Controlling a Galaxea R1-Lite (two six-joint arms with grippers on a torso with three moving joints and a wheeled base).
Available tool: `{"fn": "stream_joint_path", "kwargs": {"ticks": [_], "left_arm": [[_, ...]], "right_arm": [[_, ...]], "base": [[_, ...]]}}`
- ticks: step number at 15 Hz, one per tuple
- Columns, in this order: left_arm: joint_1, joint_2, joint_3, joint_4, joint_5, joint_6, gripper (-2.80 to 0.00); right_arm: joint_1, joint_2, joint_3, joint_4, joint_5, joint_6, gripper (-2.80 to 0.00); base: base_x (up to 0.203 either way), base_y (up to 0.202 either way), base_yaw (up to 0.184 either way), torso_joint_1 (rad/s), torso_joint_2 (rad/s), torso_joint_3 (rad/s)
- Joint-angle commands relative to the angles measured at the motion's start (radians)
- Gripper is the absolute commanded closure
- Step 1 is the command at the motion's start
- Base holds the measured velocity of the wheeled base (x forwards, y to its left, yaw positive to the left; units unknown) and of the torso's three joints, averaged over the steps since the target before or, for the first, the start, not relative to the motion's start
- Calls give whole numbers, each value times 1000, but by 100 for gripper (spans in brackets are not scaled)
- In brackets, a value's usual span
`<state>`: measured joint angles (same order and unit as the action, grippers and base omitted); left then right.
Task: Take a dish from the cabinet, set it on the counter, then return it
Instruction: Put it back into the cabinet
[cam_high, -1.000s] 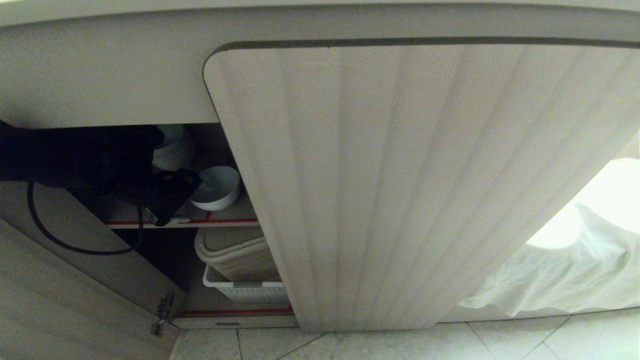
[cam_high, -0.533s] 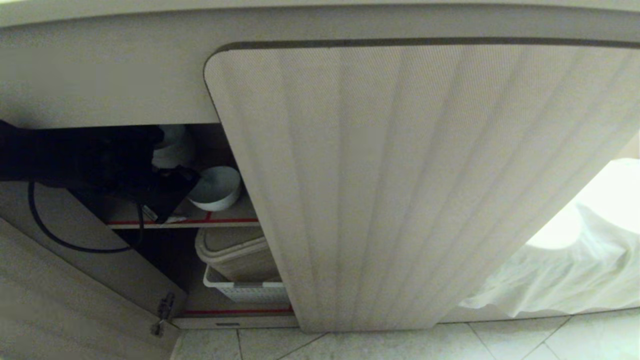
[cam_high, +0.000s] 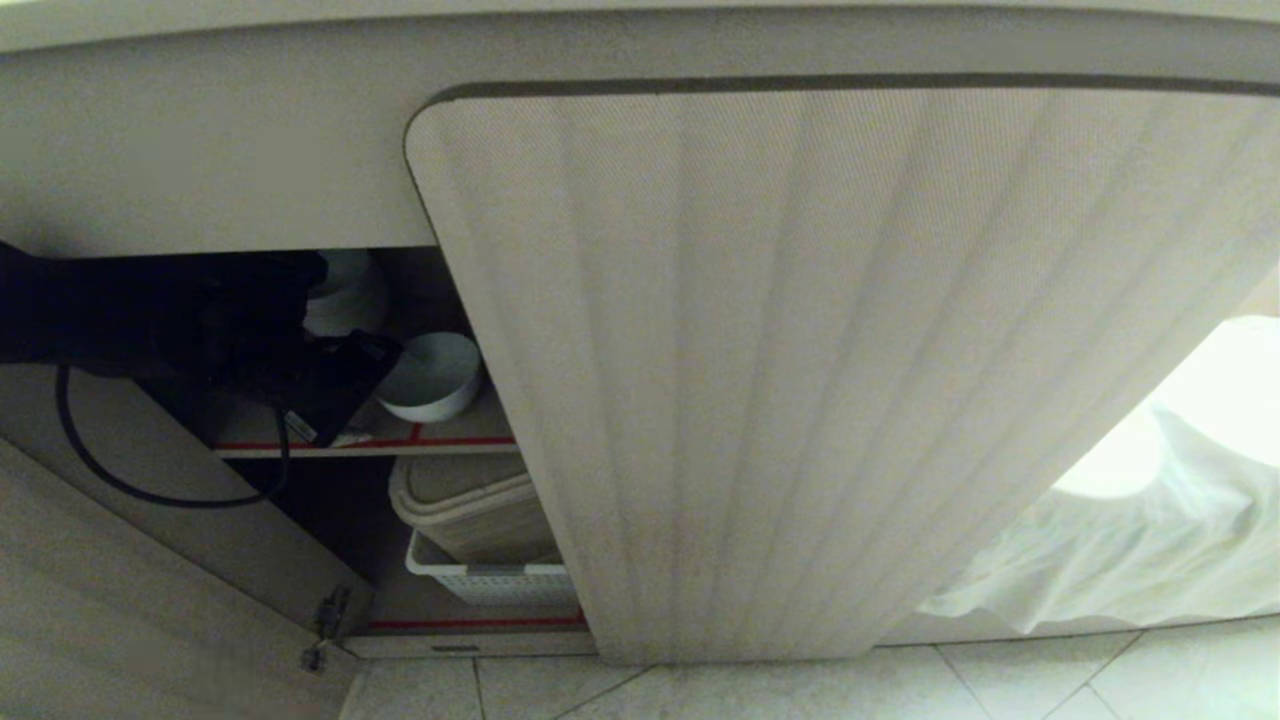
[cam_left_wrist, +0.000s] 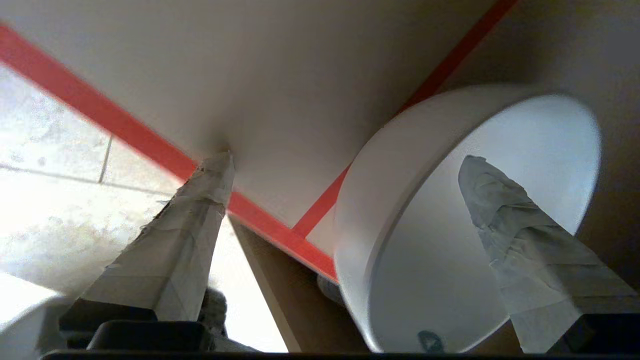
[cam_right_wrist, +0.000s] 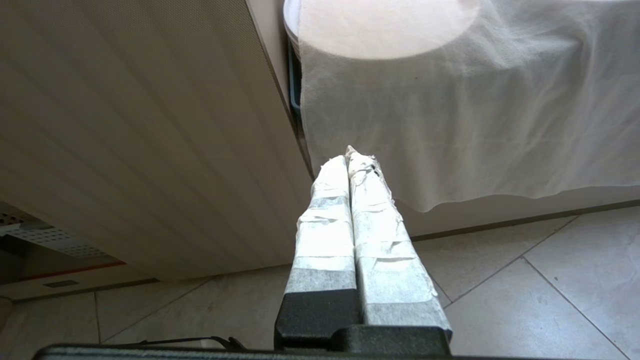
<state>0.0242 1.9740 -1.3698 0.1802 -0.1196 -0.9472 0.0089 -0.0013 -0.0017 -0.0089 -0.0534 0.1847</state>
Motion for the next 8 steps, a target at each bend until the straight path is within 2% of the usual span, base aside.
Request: {"fn": "stream_joint_path", "kwargs": {"ticks": [1, 8], "left_arm": [[-3, -21, 5, -4, 0, -5, -280], [-7, -55, 9, -39, 12, -4, -280]], "right_arm": [[0, 1, 0, 0, 0, 1, 0], [0, 1, 0, 0, 0, 1, 0]], "base": [[0, 0, 0, 0, 0, 0], [0, 0, 0, 0, 0, 0]]}}
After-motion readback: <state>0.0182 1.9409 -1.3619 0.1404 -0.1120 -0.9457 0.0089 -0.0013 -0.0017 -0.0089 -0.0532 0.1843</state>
